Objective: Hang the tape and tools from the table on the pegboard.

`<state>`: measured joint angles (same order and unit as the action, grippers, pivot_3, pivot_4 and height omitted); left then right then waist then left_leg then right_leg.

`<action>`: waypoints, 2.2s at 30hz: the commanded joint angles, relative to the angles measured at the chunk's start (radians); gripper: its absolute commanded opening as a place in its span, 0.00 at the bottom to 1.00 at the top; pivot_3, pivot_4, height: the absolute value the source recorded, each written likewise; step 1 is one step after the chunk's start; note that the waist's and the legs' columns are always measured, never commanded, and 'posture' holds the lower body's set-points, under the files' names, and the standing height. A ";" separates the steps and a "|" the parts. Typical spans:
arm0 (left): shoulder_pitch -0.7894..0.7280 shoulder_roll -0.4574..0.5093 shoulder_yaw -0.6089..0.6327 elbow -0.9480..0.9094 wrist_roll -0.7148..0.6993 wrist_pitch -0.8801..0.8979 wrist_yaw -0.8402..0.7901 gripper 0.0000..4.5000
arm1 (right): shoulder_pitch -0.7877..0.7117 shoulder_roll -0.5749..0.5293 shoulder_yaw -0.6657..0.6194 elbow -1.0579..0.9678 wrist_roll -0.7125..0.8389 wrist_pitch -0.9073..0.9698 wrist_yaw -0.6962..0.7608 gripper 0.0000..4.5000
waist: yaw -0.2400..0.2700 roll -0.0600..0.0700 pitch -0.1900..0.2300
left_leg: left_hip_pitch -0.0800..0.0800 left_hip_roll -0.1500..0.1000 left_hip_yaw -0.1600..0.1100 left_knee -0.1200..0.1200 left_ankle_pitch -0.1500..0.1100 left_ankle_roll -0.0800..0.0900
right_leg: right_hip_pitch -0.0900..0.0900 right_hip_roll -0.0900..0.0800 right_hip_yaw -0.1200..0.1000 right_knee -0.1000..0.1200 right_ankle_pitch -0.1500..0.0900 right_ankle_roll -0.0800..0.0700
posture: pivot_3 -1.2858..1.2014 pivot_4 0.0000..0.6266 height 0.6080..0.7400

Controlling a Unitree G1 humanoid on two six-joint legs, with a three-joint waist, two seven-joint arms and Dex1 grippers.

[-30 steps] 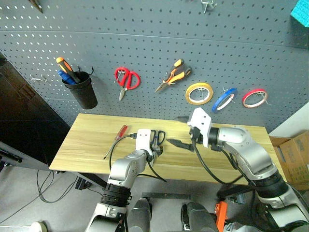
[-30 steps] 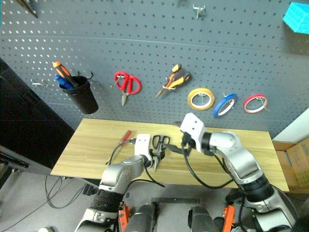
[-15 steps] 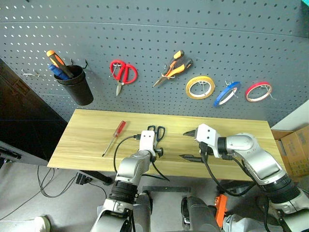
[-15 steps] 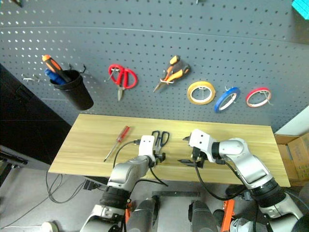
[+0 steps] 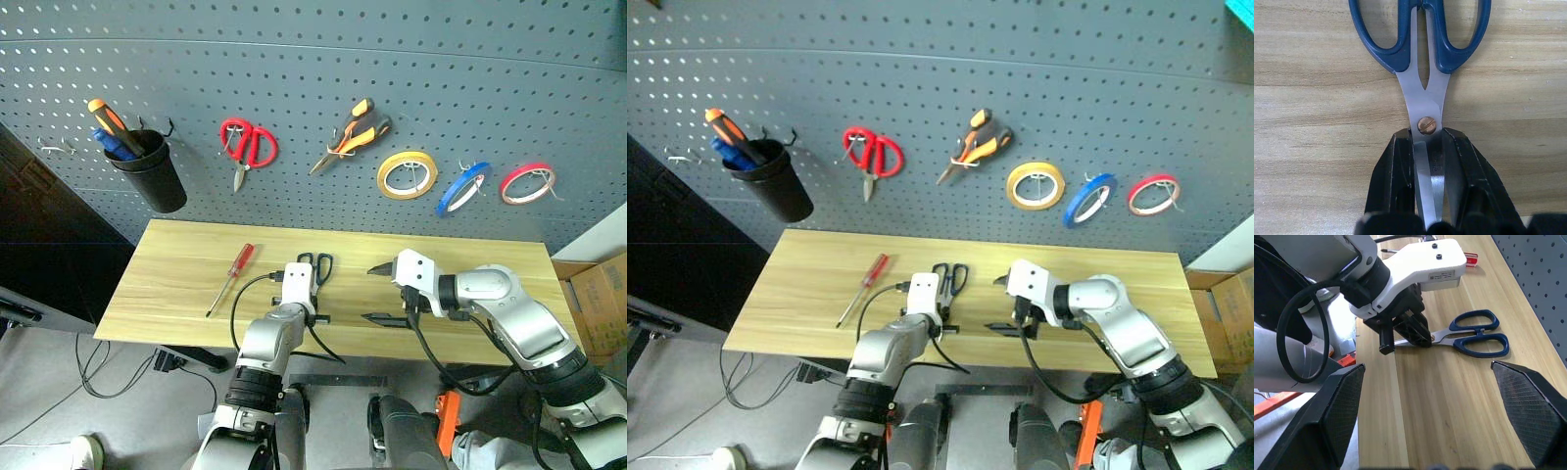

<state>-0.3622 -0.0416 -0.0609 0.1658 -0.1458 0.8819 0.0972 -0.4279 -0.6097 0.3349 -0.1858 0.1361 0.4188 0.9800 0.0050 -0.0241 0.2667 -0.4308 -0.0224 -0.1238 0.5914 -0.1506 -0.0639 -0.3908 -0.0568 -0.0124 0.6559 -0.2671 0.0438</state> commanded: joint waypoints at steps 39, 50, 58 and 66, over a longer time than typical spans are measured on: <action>0.145 0.201 0.040 -0.364 0.319 -0.743 0.008 0.11 | -0.076 0.441 -0.334 -0.174 0.500 0.134 -0.397 1.00 | 0.078 0.002 -0.073 | -0.005 0.000 0.007 0.000 0.000 -0.001 | -0.014 0.004 0.004 0.007 0.006 0.001 | 0.61 0.13 1.00; 0.028 0.172 0.083 -0.206 0.199 -0.713 -0.088 0.11 | -0.051 0.452 -0.321 -0.215 0.485 0.125 -0.472 1.00 | 0.075 0.001 -0.087 | -0.003 0.000 0.009 0.002 0.001 -0.001 | -0.013 0.004 0.005 0.008 0.010 -0.001 | 0.59 0.13 1.00; -0.074 0.173 0.103 -0.067 0.153 -0.731 -0.137 0.11 | -0.055 0.442 -0.320 -0.208 0.479 0.118 -0.481 1.00 | 0.072 0.000 -0.088 | -0.003 0.000 0.009 0.002 0.003 0.000 | -0.012 0.004 0.006 0.009 0.012 0.000 | 0.59 0.13 1.00; -0.142 0.179 0.139 0.031 0.107 -0.699 -0.155 0.11 | -0.056 0.433 -0.316 -0.205 0.473 0.114 -0.488 1.00 | 0.069 0.000 -0.088 | -0.003 0.000 0.010 0.003 0.003 0.000 | -0.012 0.004 0.006 0.009 0.012 0.000 | 0.58 0.14 1.00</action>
<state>-0.4626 0.1299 0.0662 0.2088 -0.0300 0.1929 -0.0553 -0.4773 -0.1753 0.0226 -0.3556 0.6096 0.5554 0.4948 0.0736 -0.0242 0.1785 -0.4337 -0.0220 -0.1143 0.5942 -0.1478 -0.0640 -0.4033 -0.0528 -0.0064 0.6654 -0.2550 0.0435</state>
